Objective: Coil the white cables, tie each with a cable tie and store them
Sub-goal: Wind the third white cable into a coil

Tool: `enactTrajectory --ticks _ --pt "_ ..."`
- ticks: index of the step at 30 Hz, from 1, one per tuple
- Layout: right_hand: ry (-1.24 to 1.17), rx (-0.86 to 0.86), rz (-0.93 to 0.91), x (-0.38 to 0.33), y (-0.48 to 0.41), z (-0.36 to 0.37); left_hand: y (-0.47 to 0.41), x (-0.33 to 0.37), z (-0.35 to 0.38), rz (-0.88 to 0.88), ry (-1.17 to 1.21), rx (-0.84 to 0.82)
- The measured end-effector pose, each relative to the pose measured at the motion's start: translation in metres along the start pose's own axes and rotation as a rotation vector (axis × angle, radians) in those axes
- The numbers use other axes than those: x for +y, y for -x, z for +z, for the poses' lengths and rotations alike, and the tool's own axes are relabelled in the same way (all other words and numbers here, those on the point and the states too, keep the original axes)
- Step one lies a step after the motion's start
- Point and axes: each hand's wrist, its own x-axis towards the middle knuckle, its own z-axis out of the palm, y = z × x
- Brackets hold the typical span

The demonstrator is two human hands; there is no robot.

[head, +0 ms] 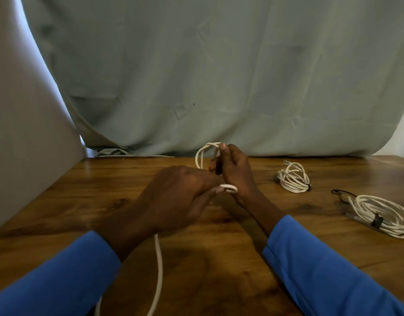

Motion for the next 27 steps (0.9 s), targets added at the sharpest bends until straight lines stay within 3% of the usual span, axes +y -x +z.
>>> enactTrajectory --ticks 4,8,11,15,27 --pt "-0.239 -0.215 0.125 -0.007 0.008 0.011 0.004 -0.024 0.007 -0.255 0.264 0.342" --pt "-0.315 -0.298 0.195 -0.002 0.015 0.028 0.010 -0.042 0.021 -0.408 0.232 0.408" --pt "-0.223 -0.313 0.163 -0.001 0.018 0.031 0.012 -0.047 0.018 -0.343 0.173 0.322" --pt "-0.209 -0.187 0.234 0.000 0.020 0.034 0.012 -0.050 -0.001 -0.279 0.113 0.195" --pt "-0.664 0.217 0.582 0.005 0.004 0.025 0.009 -0.024 -0.002 -0.249 -0.231 -0.397"
